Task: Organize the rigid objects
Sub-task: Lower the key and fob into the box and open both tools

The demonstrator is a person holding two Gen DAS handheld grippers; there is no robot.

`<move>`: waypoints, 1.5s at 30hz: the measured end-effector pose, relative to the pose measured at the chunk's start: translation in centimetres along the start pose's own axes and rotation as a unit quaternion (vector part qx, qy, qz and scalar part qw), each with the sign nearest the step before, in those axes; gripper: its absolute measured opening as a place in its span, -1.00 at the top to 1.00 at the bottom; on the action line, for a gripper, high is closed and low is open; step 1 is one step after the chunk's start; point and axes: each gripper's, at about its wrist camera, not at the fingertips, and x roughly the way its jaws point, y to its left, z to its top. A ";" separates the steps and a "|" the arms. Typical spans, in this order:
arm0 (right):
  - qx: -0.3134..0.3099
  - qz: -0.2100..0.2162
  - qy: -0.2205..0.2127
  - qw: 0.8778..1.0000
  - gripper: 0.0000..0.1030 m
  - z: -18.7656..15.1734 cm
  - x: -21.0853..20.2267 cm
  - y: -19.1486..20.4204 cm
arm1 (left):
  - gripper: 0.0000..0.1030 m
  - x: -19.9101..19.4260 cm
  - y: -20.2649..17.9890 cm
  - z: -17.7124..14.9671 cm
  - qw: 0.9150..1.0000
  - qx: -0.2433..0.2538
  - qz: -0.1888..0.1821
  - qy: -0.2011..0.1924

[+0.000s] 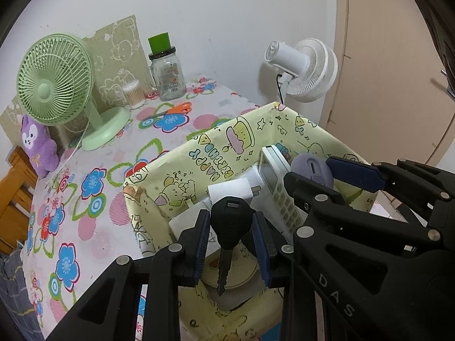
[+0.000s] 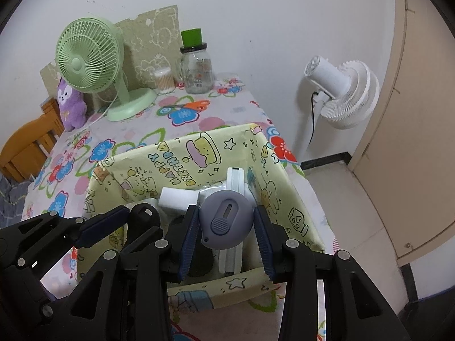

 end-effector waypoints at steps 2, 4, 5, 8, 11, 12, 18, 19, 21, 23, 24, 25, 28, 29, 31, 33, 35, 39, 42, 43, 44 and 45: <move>0.001 0.002 0.003 1.000 0.16 0.0 0.4 -0.2 | 0.41 0.4 -0.1 0.1 1.000 0.000 0.000 0.004; 0.002 0.005 0.008 1.000 0.16 0.1 0.8 -0.4 | 0.41 0.7 -0.1 0.1 1.000 0.000 0.000 0.007; 0.003 0.007 0.011 1.000 0.15 0.2 1.1 -0.5 | 0.41 0.9 0.0 0.2 1.000 -0.001 0.000 0.009; 0.005 0.009 0.015 1.000 0.13 0.3 1.6 -0.7 | 0.41 1.3 0.0 0.3 1.000 -0.002 0.000 0.013; 0.006 0.009 0.013 1.000 0.06 0.4 1.8 -0.9 | 0.41 1.7 0.0 0.6 1.000 -0.004 0.001 0.015; 0.006 0.009 0.012 1.000 0.03 0.5 1.8 -0.9 | 0.41 1.9 0.1 0.7 1.000 -0.005 0.002 0.016; 0.004 0.002 0.003 1.000 -0.11 0.5 1.7 -1.4 | 0.41 2.5 0.0 0.8 1.000 -0.005 0.002 0.022; 0.004 0.003 0.004 1.000 -0.11 0.5 1.7 -1.4 | 0.41 2.5 0.0 0.8 1.000 -0.005 0.001 0.024; 0.004 0.002 0.004 1.000 -0.11 0.5 1.8 -1.4 | 0.39 2.5 0.1 0.8 1.000 -0.007 0.002 0.025; 0.006 0.002 0.004 1.000 -0.12 0.5 1.7 -1.4 | 0.27 2.4 0.1 0.8 1.000 -0.009 0.008 0.023; 0.007 0.002 0.003 1.000 -0.12 0.5 1.6 -1.4 | 0.19 2.3 0.1 0.7 1.000 -0.010 0.009 0.022; 0.007 0.002 0.002 1.000 -0.12 0.5 1.6 -1.3 | 0.14 2.2 0.2 0.7 1.000 -0.011 0.011 0.021; 0.008 0.000 -0.001 1.000 -0.12 0.4 1.3 -1.2 | -0.20 1.9 0.6 0.6 0.999 -0.017 0.026 0.018; 0.010 0.001 -0.001 1.000 -0.13 0.3 1.1 -1.2 | -0.33 1.6 0.9 0.5 0.999 -0.020 0.028 0.015; 0.010 0.001 -0.003 1.000 -0.15 0.2 0.9 -1.0 | -0.45 1.1 1.0 0.3 0.999 -0.019 0.024 0.011; 0.008 -0.002 -0.007 1.000 -0.17 0.0 0.5 -0.7 | -0.58 0.6 0.9 0.1 1.000 -0.015 0.023 0.008; 0.005 -0.002 -0.010 1.000 -0.18 -0.2 0.0 -0.4 | -0.60 -0.1 0.7 -0.2 1.000 -0.010 0.023 0.003; -0.002 0.001 -0.021 1.000 -0.29 -0.5 -1.1 0.4 | -0.69 -1.6 0.7 -0.9 1.000 -0.009 0.017 -0.008; -0.007 0.000 -0.030 1.000 -0.33 -0.8 -2.0 1.0 | -0.74 -2.8 1.0 -1.4 0.999 -0.012 0.028 -0.018; -0.007 0.000 -0.031 0.999 -0.35 -0.9 -2.2 1.2 | -0.74 -3.2 1.1 -1.6 0.999 -0.012 0.029 -0.022; -0.007 0.002 -0.032 0.999 -0.38 -1.0 -2.4 1.4 | -0.75 -3.5 1.3 -1.8 0.999 -0.013 0.030 -0.024; -0.008 0.004 -0.032 0.999 -0.39 -1.0 -2.6 1.7 | -0.75 -3.7 1.5 -1.9 0.999 -0.015 0.031 -0.025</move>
